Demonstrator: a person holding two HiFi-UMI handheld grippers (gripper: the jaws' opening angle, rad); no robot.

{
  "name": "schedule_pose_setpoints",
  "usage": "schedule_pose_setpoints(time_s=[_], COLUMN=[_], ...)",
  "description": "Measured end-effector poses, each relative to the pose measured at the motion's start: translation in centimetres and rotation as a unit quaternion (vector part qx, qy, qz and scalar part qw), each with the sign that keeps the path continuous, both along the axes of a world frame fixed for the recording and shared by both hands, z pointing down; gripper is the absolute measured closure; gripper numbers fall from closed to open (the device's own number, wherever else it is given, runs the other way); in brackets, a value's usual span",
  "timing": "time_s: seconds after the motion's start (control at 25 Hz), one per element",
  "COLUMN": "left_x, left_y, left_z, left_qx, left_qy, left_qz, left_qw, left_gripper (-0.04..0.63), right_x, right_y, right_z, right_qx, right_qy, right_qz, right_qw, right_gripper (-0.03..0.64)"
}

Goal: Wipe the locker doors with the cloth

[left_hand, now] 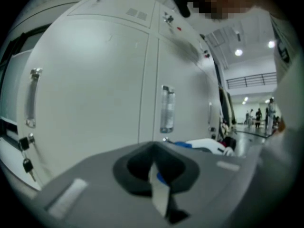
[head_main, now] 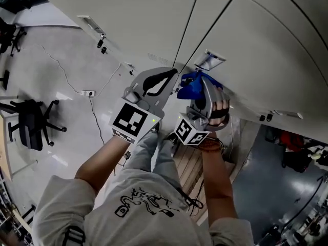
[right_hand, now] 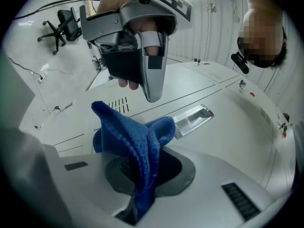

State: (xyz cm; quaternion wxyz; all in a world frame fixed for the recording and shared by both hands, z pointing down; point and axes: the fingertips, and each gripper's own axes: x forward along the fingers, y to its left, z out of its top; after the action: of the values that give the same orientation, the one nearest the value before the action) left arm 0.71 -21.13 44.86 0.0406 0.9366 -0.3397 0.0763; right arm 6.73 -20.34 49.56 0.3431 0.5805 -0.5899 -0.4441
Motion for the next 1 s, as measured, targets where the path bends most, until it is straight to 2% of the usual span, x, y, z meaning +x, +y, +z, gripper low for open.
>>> schedule_pose_setpoints(time_s=[0.16,0.28,0.4,0.64,0.8,1.0], left_x=[1.7,0.1,-1.1,0.0,1.2,2.6], left_y=[0.7,0.3,0.4,1.1,2.5,3.1], left_z=[-1.4,1.6,1.0,3.9,0.7,-4.7], left_qx=[-0.011,-0.019,-0.026,-0.025,-0.013,0.022], left_qy=[0.007,0.004,0.004,-0.002,0.009,0.03], left_qz=[-0.005,-0.007,-0.009,0.001,0.012,0.022], left_qw=[0.9999,0.9998,0.9996,0.9997,0.9998,0.9991], left_gripper=[0.592,0.592,0.592,0.592,0.592,0.592], right_x=[1.2,-1.1,-2.6,0.2,2.3,3.9], right_y=[0.1,-0.6,-0.7,-0.2,1.0,1.4], right_z=[-0.7,3.1,3.3,8.3,5.3,-2.4], right_qx=[0.001,-0.007,-0.022,-0.058,-0.064,-0.025], right_qy=[0.018,0.03,0.05,0.088,0.106,0.118], right_qz=[-0.01,-0.02,-0.026,-0.012,0.002,0.01], right_qw=[1.0,0.999,0.998,0.994,0.992,0.993], right_gripper=[0.588,0.586,0.586,0.586,0.586,0.586])
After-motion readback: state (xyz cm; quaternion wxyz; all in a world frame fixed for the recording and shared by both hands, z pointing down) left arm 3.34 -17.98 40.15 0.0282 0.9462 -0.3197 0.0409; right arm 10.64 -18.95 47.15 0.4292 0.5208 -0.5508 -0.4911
